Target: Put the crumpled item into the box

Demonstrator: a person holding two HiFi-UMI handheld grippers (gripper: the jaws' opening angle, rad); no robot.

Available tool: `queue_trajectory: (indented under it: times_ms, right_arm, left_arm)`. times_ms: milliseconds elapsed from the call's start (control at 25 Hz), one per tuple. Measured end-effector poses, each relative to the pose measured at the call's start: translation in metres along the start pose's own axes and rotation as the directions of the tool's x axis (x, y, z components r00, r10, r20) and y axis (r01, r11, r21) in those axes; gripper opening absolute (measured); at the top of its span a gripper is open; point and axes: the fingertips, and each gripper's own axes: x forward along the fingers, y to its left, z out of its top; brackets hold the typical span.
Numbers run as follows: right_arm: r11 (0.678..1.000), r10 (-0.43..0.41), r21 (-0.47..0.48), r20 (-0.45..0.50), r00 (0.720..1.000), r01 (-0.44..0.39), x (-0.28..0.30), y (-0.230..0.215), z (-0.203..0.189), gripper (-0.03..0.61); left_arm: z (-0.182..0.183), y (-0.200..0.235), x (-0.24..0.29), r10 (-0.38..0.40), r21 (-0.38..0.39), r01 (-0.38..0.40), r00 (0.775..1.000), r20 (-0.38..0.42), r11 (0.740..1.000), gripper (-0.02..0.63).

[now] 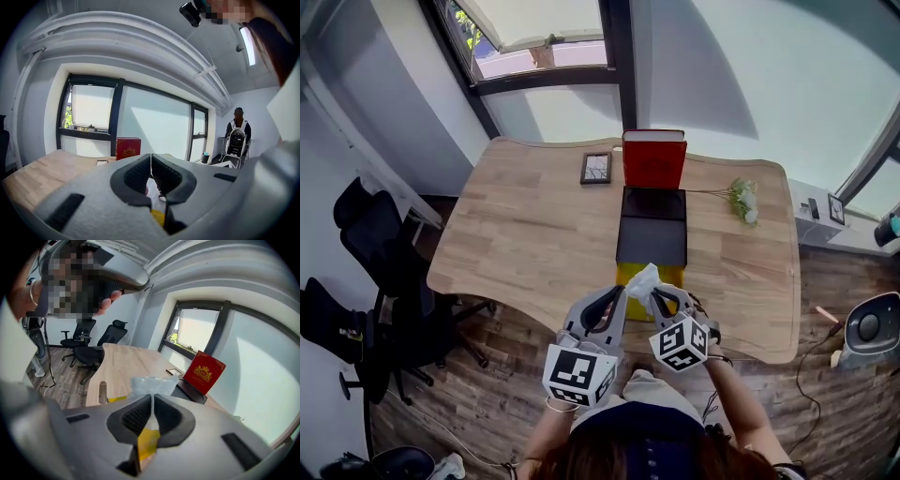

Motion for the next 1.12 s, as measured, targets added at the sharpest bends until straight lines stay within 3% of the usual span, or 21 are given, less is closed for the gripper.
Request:
queue_trajectory:
  times_ms: [520, 1120]
  right_arm:
    - [0.988, 0.111, -0.092, -0.142, 0.984, -0.125, 0.054, 0.017, -0.042, 0.034]
    - [0.967, 0.216, -0.075, -0.257, 0.942, -0.242, 0.087, 0.028, -0.074, 0.034]
  left_arm:
    - [-0.007, 0.013, 0.010, 0.025, -0.002, -0.025, 0.999, -0.027, 1.000, 0.029]
    - [-0.015, 0.026, 0.010, 0.057, -0.009, -0.058, 0.997, -0.058, 0.998, 0.029]
